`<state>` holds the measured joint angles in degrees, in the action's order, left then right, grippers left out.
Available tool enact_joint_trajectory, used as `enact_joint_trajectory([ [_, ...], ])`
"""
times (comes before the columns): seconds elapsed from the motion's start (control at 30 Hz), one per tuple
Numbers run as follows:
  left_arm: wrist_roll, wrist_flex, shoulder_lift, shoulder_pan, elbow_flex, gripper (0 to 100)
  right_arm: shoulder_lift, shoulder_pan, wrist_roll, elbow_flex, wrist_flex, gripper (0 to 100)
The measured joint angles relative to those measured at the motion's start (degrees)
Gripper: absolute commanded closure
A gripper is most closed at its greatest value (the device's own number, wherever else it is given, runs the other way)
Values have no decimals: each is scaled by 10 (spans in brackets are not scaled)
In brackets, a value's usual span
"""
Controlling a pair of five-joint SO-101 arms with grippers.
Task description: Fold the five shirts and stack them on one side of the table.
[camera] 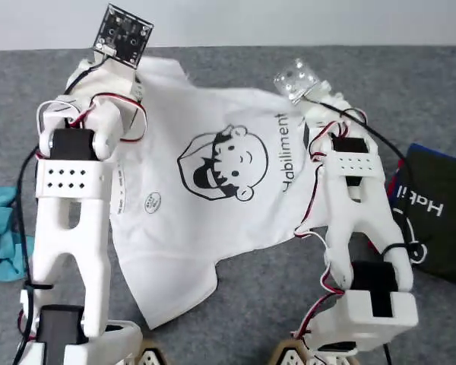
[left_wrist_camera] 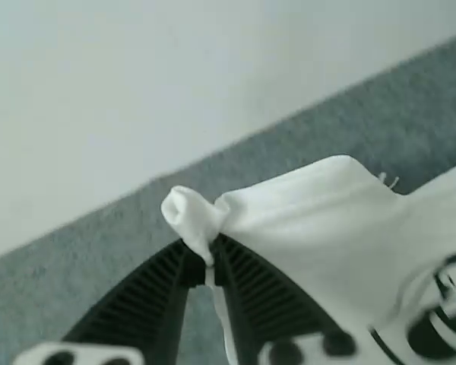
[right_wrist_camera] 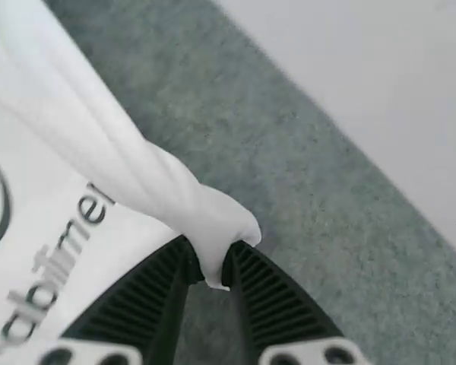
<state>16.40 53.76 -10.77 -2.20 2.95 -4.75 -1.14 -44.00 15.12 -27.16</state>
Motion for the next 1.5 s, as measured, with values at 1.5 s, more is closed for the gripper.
enact_joint_trajectory([
  [1.5, 128, 450, -243, 108, 329, 947, -5, 54, -127, -85, -505, 987],
])
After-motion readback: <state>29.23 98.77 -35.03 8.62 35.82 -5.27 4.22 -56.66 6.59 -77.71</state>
